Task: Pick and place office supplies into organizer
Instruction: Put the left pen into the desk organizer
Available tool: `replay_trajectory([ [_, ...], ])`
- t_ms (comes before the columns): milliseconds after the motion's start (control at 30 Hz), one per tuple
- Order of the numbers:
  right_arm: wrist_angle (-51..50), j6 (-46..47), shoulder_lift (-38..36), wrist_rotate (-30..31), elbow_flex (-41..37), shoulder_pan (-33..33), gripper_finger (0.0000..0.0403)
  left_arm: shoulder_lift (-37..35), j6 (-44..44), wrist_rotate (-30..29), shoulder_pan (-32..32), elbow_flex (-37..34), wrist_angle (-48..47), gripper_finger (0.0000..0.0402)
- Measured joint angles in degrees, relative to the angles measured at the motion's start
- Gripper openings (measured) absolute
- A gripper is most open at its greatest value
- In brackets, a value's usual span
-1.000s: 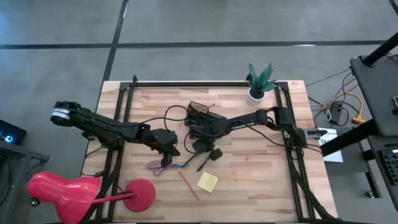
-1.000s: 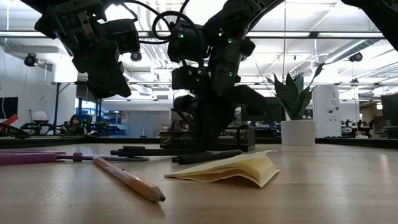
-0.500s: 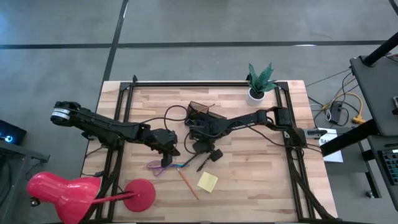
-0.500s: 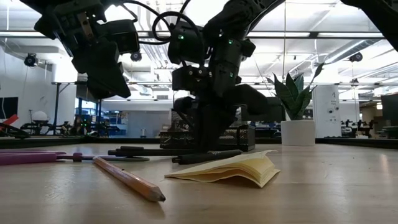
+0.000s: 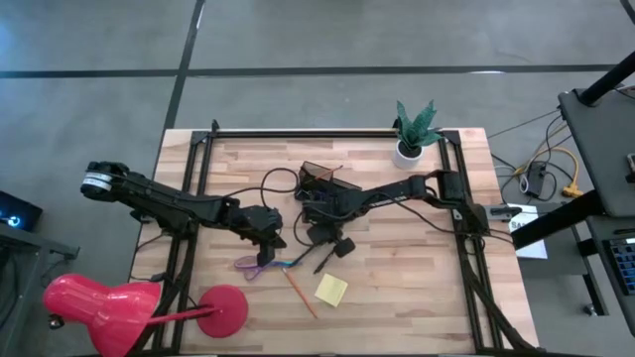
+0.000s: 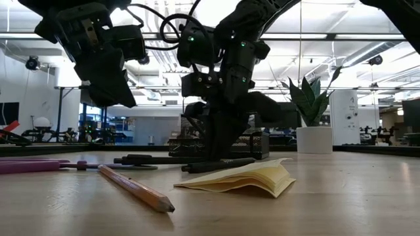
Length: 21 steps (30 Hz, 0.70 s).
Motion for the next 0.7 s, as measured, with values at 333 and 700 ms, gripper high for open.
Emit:
replay_trajectory([
  [333,-1.09,-0.41,-0.04,2.69,0.76,0.05,0.0027,0.0,-0.02,0.06,0.0,0.0,0.0,0.0],
  [700,-5.66,1.15,-0.11,1.78,4.74,0.86,0.0027,0.0,0.0,0.11,0.0,-0.74,0.18,0.0],
])
